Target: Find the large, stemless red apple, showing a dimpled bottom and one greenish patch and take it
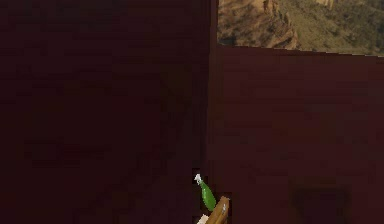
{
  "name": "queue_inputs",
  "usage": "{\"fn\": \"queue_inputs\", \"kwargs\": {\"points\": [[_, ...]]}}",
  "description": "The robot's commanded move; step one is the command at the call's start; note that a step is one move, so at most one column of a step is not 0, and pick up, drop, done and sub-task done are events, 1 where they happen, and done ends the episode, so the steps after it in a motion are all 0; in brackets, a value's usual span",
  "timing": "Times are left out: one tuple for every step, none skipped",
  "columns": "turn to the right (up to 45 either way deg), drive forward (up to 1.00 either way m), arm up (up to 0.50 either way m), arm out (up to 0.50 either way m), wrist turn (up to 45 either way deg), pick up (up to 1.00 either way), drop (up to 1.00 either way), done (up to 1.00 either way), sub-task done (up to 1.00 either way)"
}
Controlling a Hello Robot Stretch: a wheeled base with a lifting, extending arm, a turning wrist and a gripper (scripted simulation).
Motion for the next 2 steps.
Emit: {"fn": "queue_inputs", "kwargs": {"points": [[0.0,0.0,0.38,0.0,0.0,0.0,0.0,0.0,0.0],[0.0,0.0,0.0,0.5,0.0,0.0,0.0,0.0,0.0]]}}
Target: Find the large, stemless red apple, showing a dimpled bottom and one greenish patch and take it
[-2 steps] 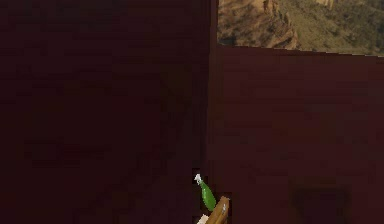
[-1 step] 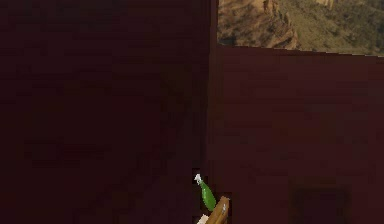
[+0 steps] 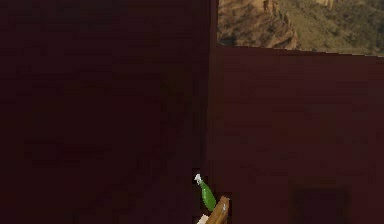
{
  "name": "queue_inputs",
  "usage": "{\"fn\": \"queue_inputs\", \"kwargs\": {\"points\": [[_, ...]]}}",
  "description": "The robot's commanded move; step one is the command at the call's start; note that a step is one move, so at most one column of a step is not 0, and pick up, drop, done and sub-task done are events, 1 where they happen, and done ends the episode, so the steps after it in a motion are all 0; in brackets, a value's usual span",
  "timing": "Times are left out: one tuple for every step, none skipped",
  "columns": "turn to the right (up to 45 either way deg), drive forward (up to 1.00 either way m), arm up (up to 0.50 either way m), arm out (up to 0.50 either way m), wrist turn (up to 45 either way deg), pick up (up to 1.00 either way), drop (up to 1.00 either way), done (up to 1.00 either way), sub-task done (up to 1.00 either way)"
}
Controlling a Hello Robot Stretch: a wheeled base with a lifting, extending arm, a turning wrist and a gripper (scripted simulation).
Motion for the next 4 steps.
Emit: {"fn": "queue_inputs", "kwargs": {"points": [[0.0,0.0,0.0,0.0,45.0,0.0,0.0,0.0,0.0],[0.0,0.0,0.0,0.0,45.0,0.0,0.0,0.0,0.0],[0.0,0.0,0.0,0.0,45.0,0.0,0.0,0.0,0.0],[0.0,0.0,0.0,0.0,9.0,0.0,0.0,0.0,0.0]]}}
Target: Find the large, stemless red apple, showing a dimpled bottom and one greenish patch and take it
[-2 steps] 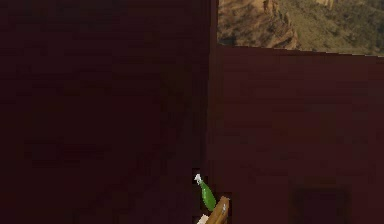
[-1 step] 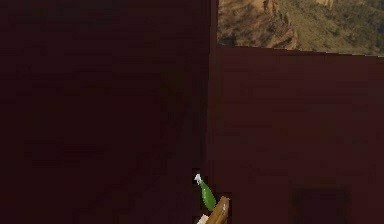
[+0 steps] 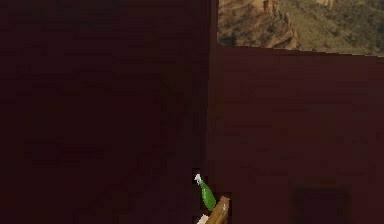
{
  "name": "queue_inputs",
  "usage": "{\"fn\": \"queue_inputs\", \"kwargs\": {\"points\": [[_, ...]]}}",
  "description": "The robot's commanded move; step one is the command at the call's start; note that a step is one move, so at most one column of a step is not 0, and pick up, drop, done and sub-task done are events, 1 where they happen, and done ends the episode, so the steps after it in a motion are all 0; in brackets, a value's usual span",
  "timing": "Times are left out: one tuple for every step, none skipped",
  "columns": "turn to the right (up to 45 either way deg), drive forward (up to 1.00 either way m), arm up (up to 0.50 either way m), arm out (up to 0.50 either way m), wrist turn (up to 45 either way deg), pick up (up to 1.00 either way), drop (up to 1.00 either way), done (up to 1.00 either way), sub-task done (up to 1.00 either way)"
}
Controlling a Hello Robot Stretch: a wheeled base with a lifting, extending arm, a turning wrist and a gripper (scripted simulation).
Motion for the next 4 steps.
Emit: {"fn": "queue_inputs", "kwargs": {"points": [[0.0,0.0,-0.12,0.0,0.0,0.0,0.0,0.0,0.0],[0.0,0.0,0.0,0.0,0.0,1.0,0.0,0.0,0.0],[0.0,0.0,0.1,0.0,0.0,0.0,0.0,0.0,0.0],[0.0,0.0,0.0,0.0,0.0,0.0,0.0,1.0,0.0]]}}
